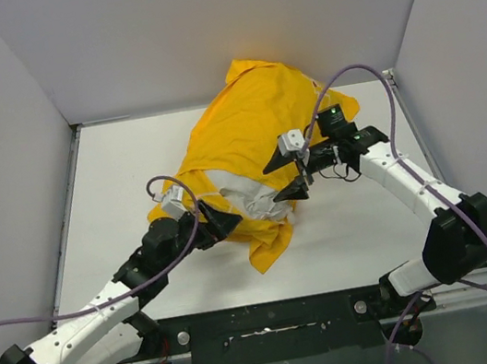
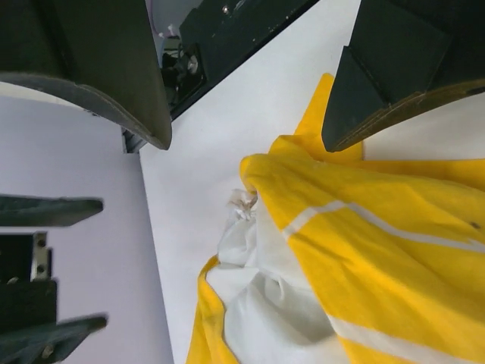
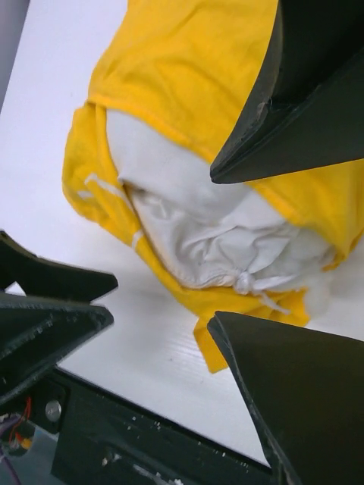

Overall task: Put the pillow into the pillowcase
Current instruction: Stuff the pillow into the pillowcase.

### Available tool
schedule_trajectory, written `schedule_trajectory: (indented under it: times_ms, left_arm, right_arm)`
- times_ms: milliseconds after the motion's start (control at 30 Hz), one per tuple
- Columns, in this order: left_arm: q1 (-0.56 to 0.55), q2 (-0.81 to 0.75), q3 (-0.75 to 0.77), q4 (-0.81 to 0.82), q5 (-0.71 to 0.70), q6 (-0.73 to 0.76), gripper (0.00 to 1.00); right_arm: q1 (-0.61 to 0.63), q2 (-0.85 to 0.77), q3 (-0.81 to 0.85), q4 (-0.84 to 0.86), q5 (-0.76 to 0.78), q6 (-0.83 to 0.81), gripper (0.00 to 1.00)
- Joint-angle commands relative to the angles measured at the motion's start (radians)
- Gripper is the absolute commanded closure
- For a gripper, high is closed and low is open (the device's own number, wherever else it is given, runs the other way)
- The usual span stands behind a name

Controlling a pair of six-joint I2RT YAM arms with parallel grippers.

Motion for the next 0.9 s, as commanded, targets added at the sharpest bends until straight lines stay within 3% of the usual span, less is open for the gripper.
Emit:
schedule_trajectory:
  times_ms: [0, 167, 400, 567, 700, 767, 867]
  left_arm:
    - [-0.177, 0.099, 0.065, 0.052, -0.291, -0.018, 0.26]
    - [-0.24, 0.25, 0.171, -0.011, -0.362, -0.003, 0.27]
    - [-0.239, 0.386, 0.225, -0.019, -0.41, -0.024, 0.3]
    - [-0.241, 0.43, 0.235, -0.019, -0.379, -0.045, 0.68]
    - [-0.241, 0.383, 0.194, -0.006, -0.339, -0.061, 0.89]
    - [-0.241, 0.346, 0.173, 0.005, -0.314, -0.057, 0.96]
    - [-0.239, 0.281, 0.138, 0.017, -0.256, -0.02, 1.0]
  right_arm:
    - [-0.057, -0.019, -0.028, -0.136, -0.067, -0.285, 0.3]
    - [-0.049, -0.028, -0.146, -0.147, -0.04, -0.55, 0.32]
    - [0.01, 0.038, -0.184, -0.05, 0.118, -0.587, 0.3]
    - [0.047, 0.052, -0.221, 0.114, 0.231, -0.463, 0.29]
    - [0.081, 0.088, -0.238, 0.194, 0.336, -0.41, 0.31]
    - [0.105, 0.111, -0.248, 0.233, 0.402, -0.402, 0.39]
    - [0.135, 0.15, -0.236, 0.292, 0.501, -0.341, 0.64]
